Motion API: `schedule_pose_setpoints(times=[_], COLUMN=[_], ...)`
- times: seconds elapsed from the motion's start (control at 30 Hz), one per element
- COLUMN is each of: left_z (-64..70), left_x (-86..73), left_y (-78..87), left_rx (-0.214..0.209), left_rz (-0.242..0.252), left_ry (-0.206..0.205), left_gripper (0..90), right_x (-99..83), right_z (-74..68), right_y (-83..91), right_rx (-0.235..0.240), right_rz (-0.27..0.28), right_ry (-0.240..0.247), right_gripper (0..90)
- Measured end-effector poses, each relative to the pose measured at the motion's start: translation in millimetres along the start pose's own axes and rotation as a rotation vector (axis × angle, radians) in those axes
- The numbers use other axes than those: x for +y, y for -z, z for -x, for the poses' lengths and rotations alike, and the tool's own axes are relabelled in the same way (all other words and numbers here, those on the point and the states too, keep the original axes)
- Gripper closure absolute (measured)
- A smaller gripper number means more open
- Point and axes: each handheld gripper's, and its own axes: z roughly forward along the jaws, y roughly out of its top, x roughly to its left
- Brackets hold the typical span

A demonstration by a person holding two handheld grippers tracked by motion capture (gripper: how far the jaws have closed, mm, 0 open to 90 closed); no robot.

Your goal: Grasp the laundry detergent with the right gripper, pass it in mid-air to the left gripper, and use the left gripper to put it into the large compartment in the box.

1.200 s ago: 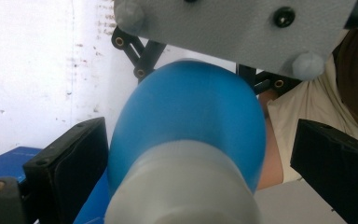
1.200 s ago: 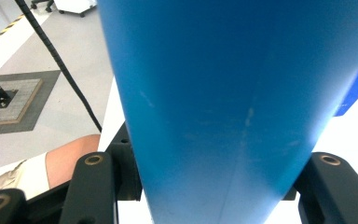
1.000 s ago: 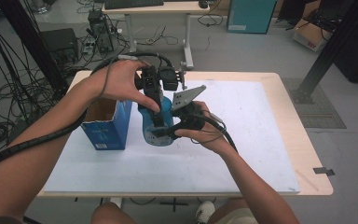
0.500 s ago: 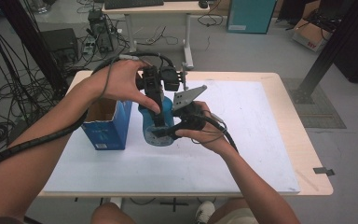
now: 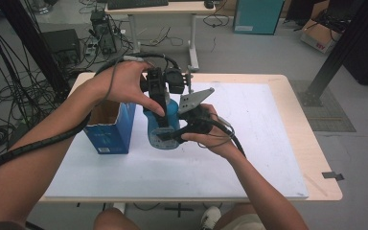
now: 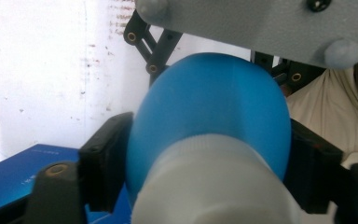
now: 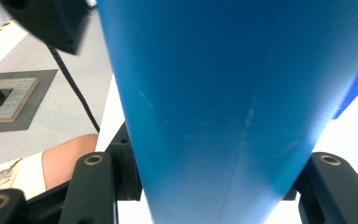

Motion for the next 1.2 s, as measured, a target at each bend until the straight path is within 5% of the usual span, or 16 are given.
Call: schedule_pose_setpoints(times=[0.27,1.2], left_z=[1.5,1.8], left_x=[-0.3,-0.4], left_y=[-0.9,-5.6], left_rx=[0.004,0.000], left_rz=[-0.009,-0.048], left_ry=[-0.004,-0.024], left_gripper=[34.9,35.8], right_x=[0.8,-1.9], right_z=[-0.7,-2.2], right_y=[-1.2,-6.8], right_rx=[0.002,0.020], right_rz=[0.001,-0.005], right_ry=[0.031,0.018], right_gripper=[43.0,42.4])
